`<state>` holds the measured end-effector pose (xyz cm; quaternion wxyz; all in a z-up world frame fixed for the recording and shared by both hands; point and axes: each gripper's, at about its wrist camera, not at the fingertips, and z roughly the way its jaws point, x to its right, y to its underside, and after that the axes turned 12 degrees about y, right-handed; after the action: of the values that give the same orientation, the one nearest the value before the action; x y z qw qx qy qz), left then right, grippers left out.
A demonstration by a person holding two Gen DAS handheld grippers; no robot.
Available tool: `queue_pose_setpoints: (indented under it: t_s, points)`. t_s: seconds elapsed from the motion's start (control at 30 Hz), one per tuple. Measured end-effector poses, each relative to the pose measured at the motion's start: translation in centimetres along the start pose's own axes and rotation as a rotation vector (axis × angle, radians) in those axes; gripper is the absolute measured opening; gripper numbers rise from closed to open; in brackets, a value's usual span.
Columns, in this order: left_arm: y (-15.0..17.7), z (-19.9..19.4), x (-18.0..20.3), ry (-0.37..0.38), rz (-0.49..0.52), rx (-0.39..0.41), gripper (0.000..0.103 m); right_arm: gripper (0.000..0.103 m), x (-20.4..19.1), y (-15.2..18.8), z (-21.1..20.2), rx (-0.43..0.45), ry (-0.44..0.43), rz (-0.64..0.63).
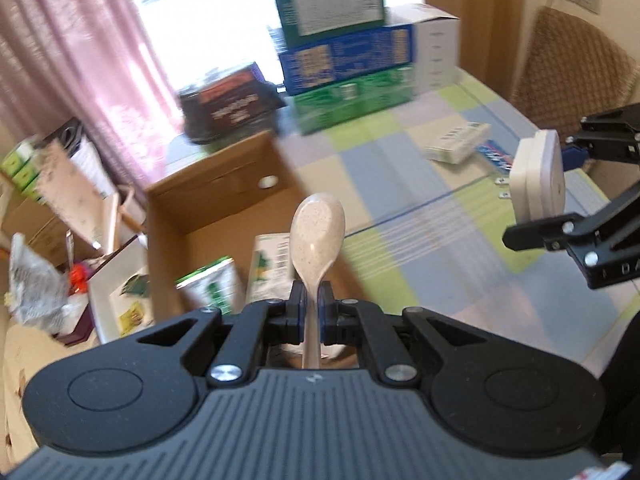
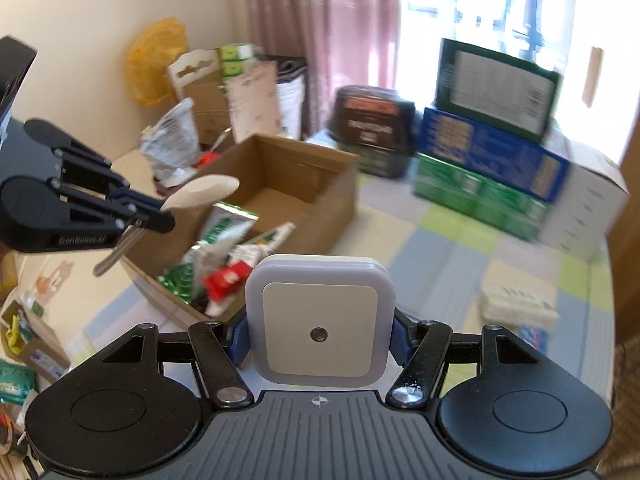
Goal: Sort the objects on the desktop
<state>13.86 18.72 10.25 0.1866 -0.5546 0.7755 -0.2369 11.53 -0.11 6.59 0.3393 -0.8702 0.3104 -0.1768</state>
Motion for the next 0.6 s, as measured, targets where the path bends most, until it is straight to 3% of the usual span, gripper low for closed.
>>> queue_pose_setpoints:
  t_s: [0.3,0.6]
  points:
    - [1.0,0.4,-6.0,-0.036,-0.057,-0.010,0.003,0.062,-5.4,-3.9,4.7,-0.008,-0.049,-0.089]
    - [1.4,3.7,-9.3,-0.023,-0.105,-0.011,0.003,0.062,-7.7,-4.8,9.2,-0.043,-0.074,-0.133]
